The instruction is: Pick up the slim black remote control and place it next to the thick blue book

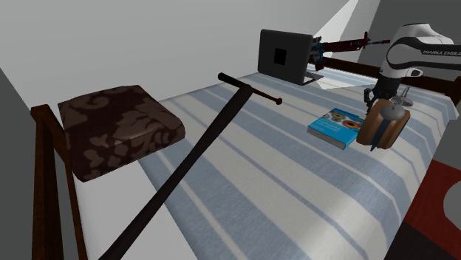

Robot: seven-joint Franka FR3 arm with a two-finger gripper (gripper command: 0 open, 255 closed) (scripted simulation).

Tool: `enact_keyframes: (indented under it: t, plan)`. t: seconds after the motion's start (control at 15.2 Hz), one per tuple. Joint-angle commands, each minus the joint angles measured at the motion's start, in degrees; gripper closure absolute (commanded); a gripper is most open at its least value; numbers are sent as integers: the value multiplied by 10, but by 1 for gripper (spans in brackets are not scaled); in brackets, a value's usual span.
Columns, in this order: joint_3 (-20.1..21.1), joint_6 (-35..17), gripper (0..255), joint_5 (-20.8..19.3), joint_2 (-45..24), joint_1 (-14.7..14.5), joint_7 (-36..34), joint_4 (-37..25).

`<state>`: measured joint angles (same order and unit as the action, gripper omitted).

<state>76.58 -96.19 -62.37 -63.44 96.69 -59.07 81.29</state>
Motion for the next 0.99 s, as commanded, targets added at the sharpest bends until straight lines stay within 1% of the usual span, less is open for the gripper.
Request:
enact_keyframes:
  t: [0.0,0.07,0.13,0.46,0.73,0.92]
  plan:
    - [0,0,255,0,0,0,0,0]
    - [0,0,255,0,0,0,0,0]
    - [0,0,0,0,0,0,0,0]
    - [0,0,0,0,0,0,0,0]
    - [23,44,0,24,28,-10,14,-37]
    - [23,44,0,24,28,-10,14,-37]
